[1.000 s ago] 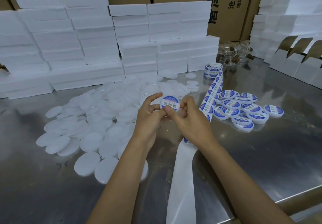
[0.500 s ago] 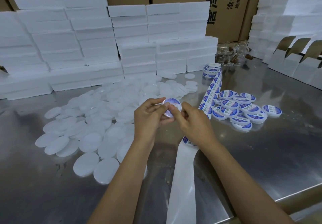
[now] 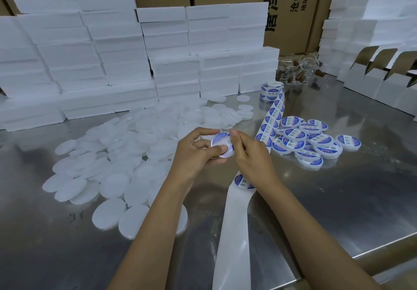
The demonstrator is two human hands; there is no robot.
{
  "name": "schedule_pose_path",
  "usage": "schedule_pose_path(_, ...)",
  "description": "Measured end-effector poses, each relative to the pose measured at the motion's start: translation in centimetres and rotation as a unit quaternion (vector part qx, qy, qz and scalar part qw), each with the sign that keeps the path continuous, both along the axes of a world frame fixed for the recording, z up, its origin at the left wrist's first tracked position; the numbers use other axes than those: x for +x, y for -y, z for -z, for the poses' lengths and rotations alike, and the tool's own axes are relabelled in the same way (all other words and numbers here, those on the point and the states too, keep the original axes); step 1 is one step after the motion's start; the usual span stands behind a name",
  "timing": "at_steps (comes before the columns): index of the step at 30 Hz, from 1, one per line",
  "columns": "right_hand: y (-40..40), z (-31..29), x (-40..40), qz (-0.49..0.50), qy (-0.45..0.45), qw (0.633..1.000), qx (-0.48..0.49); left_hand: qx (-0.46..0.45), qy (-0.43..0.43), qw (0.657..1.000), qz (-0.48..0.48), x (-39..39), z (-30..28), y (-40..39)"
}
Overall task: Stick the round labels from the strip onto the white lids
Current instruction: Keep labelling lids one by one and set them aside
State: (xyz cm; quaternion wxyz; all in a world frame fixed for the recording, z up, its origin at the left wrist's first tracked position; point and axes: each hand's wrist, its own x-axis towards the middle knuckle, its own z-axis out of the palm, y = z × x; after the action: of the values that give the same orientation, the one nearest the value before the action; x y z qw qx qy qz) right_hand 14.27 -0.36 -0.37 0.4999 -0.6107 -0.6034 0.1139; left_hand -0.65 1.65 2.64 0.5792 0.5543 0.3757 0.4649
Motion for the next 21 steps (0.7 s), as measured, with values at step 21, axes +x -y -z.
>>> schedule_pose_path(21,0.11,-0.26,-0.37,-0.015,-0.001,1.000,-0.014,0.023,0.009,0.998,-0.050,0.33,0.43,-0.39)
